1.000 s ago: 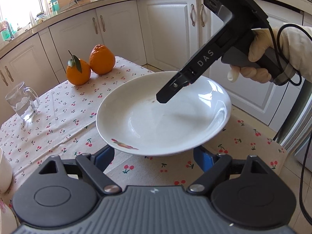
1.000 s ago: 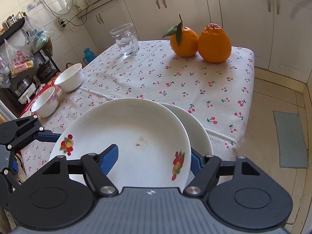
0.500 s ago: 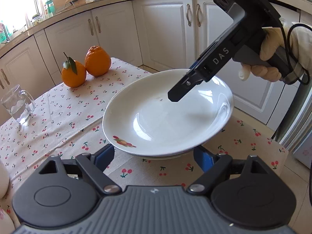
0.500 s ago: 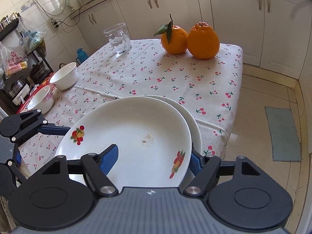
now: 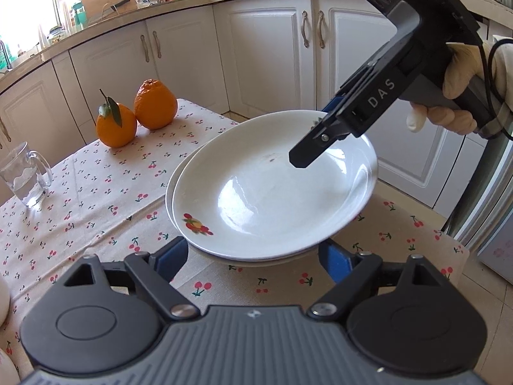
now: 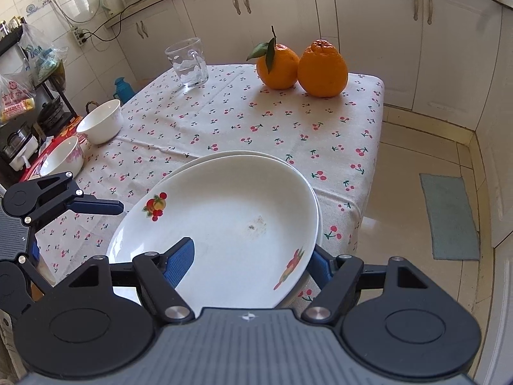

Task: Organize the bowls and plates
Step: 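Lower the held plate onto the plate stack and open the right gripper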

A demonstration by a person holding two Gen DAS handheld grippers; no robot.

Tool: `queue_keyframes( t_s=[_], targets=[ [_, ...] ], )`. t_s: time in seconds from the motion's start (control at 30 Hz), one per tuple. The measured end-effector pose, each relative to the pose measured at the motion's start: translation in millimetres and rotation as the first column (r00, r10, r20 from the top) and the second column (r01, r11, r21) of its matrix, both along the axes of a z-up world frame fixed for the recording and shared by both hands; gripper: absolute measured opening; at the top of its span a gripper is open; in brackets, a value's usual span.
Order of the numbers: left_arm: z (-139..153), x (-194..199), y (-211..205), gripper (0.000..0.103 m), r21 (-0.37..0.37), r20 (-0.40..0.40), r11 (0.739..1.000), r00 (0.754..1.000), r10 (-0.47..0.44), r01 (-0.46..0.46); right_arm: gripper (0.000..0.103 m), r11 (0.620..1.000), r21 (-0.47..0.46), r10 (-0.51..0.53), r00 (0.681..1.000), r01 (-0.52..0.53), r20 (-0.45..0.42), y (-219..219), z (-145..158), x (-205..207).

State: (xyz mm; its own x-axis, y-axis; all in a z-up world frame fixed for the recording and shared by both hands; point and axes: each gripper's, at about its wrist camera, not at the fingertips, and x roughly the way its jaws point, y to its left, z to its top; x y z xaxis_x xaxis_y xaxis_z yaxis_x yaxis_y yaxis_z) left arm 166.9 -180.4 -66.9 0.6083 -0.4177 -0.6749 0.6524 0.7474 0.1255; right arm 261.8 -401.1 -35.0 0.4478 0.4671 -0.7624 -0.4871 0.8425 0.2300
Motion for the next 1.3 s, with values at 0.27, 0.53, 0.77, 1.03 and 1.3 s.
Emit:
queue_keyframes(
  t_s=[0.27,0.53,0.77,1.03,1.3],
  targets=[
    [0.8,-1.3,0.8,0.089,-0.011,0.004,1.0,1.0,-0.004,0.004,0.082,0.998,-0.057,-0.016,1.0,0.016,-0.009,7.2,1.8,-7.2],
    [2.6,-5.0,4.6,0.089,-0.026,0.01,1.0,1.0,-0.003,0.003,0.082,0.994,-0.104,-0.025,1.0,0.024,-0.011,13.7,3.6,-13.2],
    [4.4,-8.8,6.0,0.089,-0.031,0.018,1.0,1.0,-0.003,0.004,0.082,0.991,-0.128,-0.032,0.999,0.03,-0.016,15.1,2.9,-14.9],
    [6.3,-12.5,8.3,0.089,-0.031,0.022,1.0,1.0,-0.001,0.002,0.084,0.986,-0.164,-0.034,0.999,0.032,-0.012,17.9,0.0,-21.2],
    [9.7,-18.1,14.0,0.092,-0.042,0.026,0.999,1.0,0.002,-0.001,0.103,0.984,-0.176,-0.011,0.998,0.021,0.057,35.4,16.6,-39.9]
  ],
)
